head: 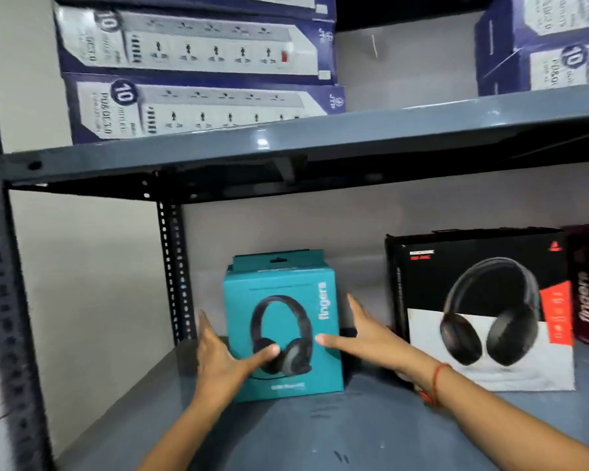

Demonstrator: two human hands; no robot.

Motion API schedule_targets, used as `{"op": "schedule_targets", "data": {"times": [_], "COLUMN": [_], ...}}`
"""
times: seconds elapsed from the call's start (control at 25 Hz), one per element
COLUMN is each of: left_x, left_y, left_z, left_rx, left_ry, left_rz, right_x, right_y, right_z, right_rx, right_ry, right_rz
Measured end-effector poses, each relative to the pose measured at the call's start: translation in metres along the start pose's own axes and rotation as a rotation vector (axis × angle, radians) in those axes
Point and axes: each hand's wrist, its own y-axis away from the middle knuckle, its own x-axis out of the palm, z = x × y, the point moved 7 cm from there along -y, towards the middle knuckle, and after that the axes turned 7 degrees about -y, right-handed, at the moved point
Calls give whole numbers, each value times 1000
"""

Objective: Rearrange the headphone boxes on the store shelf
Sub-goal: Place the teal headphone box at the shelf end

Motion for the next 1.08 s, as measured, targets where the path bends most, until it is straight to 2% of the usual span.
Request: {"op": "schedule_targets", "data": {"times": [0.08,0.16,0.36,0.8,0.96,1.08], "left_x": [12,20,25,20,21,14], "left_y": [-8,-12,-26,-27,-23,-19], "left_z": [24,38,46,47,48,35], "left_rx": [-107,-159,-102,-61,-62,-64], "left_ry": [139,201,254,264,283,315], "left_rz": [267,462,652,755,758,685], "right_x": [16,29,49,63,63,60], "right_y": [-11,-17,-30,-17,-13,-11], "right_z": [-24,-36,-36,-24,-23,-22], "right_rx": [115,162,189,181,178,177], "right_ry": [-181,-221,-279,-297,-311,-293], "right_rz": [130,181,140,72,69,31]}}
